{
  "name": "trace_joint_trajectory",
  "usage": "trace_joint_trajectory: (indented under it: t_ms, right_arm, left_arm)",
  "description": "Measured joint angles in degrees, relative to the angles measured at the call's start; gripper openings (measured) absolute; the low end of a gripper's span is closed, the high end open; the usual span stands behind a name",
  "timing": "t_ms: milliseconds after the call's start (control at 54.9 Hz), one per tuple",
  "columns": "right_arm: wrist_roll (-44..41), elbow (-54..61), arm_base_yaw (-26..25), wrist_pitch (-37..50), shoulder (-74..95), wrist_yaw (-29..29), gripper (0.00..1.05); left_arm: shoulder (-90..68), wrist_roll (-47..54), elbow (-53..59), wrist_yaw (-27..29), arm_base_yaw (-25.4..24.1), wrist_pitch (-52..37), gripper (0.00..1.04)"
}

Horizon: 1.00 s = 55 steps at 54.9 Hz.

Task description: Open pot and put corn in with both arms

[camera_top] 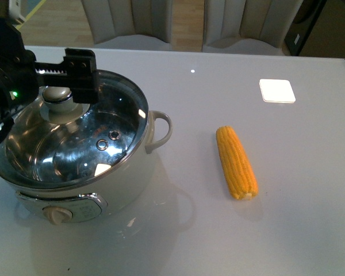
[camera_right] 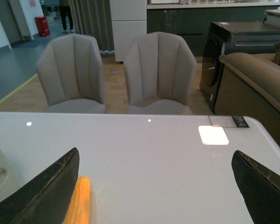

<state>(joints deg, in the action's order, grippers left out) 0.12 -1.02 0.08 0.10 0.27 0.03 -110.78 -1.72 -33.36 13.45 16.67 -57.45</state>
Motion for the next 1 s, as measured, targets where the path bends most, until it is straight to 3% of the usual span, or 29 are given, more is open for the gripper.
trace_joint_trajectory:
  t_ms: [619,819,910,1001]
  right_arm:
    - [0.0,0.0,0.0,0.0,0.0,0.0,0.96]
    - [0.0,0.0,0.0,0.0,0.0,0.0,0.96]
    - [0.0,0.0,0.0,0.0,0.0,0.0,0.96]
    - [0.0,0.0,0.0,0.0,0.0,0.0,0.96]
  left_arm:
    - [-7.1,-4.3,0.5,1.8,1.5,-3.3,0.98]
    - [-7.2,-5.5,0.5,1.8,1.9,-3.3,0.66]
    - [-7.2,-5.9,0.5,2.4,2.0,-3.3,0.46]
    - [-7.1,-5.7,0.5,2.9,2.0,-3.3,0.44]
